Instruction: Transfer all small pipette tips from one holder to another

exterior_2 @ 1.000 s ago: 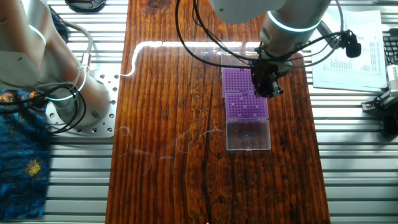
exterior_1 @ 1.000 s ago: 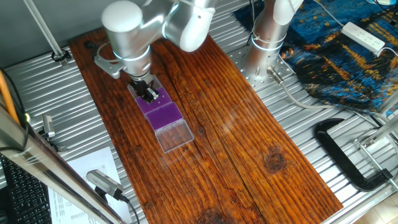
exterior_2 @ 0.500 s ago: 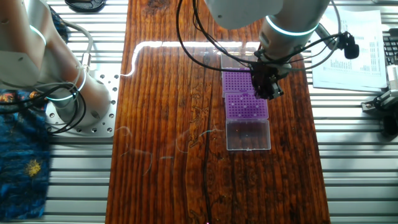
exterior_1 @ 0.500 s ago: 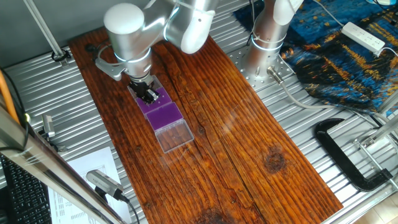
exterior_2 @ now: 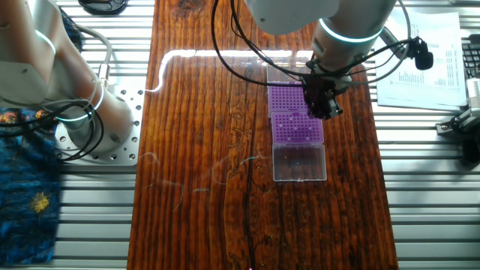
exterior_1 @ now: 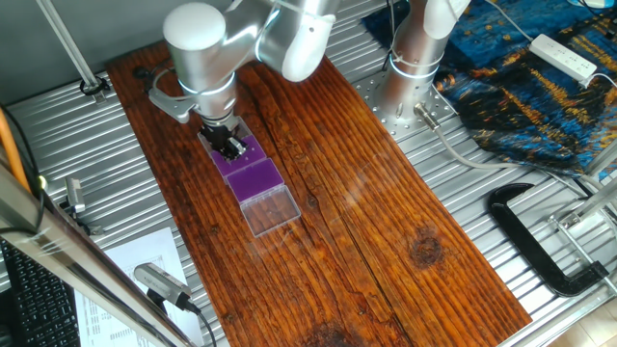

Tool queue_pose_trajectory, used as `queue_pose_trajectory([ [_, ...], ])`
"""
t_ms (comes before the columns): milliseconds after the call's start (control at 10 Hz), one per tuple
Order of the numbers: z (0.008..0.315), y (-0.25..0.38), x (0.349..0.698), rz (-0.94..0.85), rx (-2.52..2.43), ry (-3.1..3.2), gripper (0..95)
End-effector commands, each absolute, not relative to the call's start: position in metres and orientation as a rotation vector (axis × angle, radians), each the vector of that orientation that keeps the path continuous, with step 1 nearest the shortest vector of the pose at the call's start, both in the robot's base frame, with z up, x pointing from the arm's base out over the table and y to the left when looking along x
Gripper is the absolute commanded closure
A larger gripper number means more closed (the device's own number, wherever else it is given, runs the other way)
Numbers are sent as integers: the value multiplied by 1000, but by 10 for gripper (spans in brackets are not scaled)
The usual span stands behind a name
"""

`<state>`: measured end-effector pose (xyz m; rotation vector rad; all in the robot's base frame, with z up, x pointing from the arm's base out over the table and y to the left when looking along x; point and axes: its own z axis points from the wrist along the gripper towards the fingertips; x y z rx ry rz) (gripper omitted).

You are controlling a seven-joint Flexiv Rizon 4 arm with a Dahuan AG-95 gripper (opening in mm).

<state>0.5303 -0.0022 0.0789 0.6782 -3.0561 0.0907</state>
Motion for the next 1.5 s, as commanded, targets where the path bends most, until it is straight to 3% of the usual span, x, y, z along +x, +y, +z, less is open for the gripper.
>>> queue_pose_trajectory([
  [100, 77, -3, 531, 93, 681, -3057, 950],
  [1100, 67, 0, 532, 75, 673, -3053, 950],
  [1200, 67, 0, 532, 75, 676, -3051, 760],
  [1500, 67, 0, 532, 76, 678, -3042, 760],
])
